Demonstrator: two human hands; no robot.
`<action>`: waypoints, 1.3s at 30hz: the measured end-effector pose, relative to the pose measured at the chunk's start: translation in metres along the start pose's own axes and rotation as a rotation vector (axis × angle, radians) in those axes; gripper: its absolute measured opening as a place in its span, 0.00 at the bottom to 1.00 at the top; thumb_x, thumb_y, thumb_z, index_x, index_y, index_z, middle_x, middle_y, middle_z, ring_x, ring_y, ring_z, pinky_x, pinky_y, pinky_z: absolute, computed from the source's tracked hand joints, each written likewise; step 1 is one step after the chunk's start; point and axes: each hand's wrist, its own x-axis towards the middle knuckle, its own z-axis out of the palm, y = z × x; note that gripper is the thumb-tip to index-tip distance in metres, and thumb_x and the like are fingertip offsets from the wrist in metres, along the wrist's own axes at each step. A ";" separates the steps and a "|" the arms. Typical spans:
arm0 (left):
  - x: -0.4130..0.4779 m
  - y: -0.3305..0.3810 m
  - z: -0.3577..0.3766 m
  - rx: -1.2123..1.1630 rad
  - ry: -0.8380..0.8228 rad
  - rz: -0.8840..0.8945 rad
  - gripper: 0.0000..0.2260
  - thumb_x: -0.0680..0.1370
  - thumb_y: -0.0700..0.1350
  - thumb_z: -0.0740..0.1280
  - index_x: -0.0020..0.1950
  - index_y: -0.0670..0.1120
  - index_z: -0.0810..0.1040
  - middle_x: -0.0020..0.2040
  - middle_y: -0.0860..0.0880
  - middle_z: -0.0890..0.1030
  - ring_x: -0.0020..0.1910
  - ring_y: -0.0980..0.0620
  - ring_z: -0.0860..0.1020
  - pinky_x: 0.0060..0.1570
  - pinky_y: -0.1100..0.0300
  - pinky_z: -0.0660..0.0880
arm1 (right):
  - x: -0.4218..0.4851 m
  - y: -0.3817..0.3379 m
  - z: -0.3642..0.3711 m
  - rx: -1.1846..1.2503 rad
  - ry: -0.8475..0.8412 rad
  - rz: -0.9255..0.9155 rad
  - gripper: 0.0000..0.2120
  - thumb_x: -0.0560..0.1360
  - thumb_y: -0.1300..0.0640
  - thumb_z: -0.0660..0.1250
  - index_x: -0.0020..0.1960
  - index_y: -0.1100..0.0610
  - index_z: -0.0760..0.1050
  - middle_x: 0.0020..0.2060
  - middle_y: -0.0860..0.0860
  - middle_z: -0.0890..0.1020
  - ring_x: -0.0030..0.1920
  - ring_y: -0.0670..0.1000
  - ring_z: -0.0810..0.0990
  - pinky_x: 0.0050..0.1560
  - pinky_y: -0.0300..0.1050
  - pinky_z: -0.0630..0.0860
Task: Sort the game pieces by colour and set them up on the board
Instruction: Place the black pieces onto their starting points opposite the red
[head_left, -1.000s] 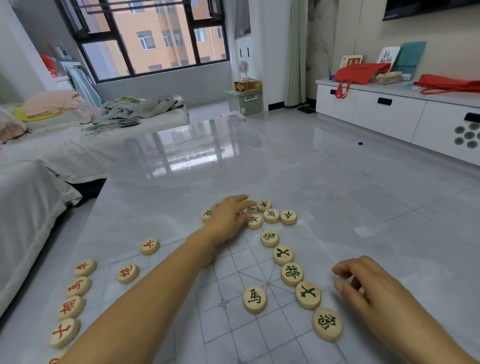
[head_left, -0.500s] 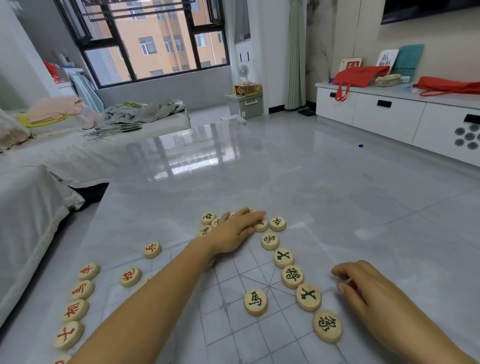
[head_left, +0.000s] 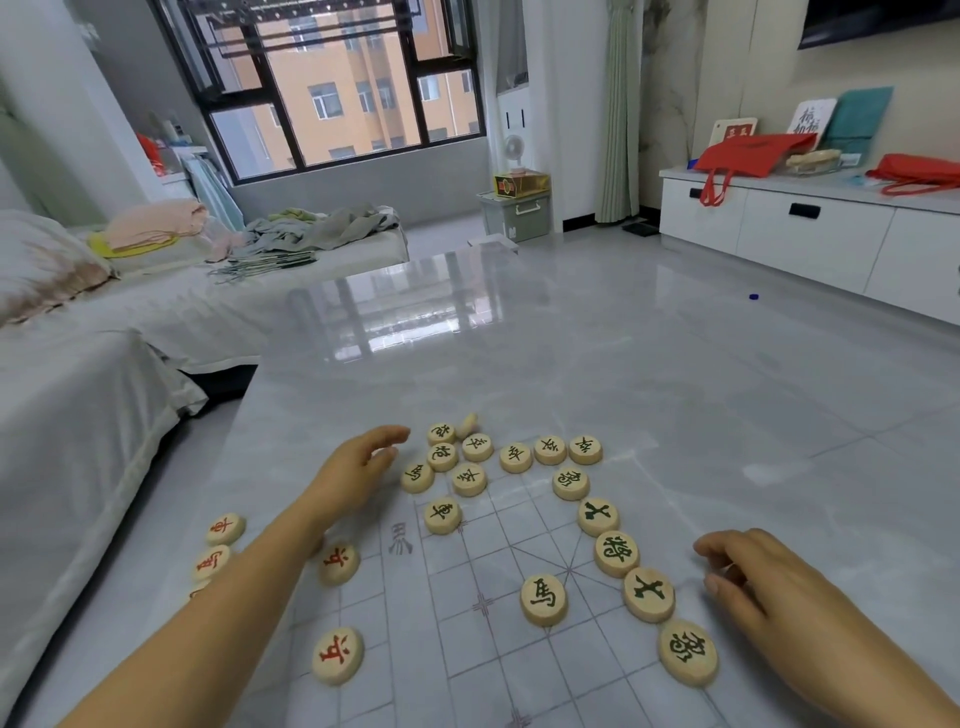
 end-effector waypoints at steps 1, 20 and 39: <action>0.003 0.000 0.004 0.034 -0.004 0.011 0.15 0.80 0.39 0.58 0.66 0.48 0.72 0.64 0.51 0.74 0.62 0.56 0.71 0.61 0.63 0.65 | 0.000 0.000 0.000 -0.010 -0.003 -0.002 0.13 0.79 0.51 0.55 0.64 0.46 0.64 0.54 0.42 0.68 0.55 0.41 0.69 0.54 0.34 0.66; 0.052 0.058 0.024 -0.041 0.037 0.024 0.11 0.78 0.36 0.61 0.59 0.42 0.74 0.48 0.45 0.78 0.43 0.49 0.77 0.43 0.63 0.76 | 0.007 -0.039 0.023 -0.018 0.306 -0.403 0.10 0.73 0.47 0.56 0.53 0.45 0.70 0.47 0.41 0.78 0.48 0.40 0.71 0.47 0.33 0.68; -0.107 0.055 0.028 -0.312 -0.203 -0.229 0.15 0.72 0.33 0.70 0.55 0.49 0.78 0.45 0.52 0.76 0.39 0.61 0.74 0.40 0.75 0.72 | -0.028 -0.069 0.060 -0.249 0.176 -0.700 0.12 0.51 0.45 0.67 0.33 0.47 0.80 0.36 0.41 0.82 0.43 0.42 0.72 0.47 0.41 0.63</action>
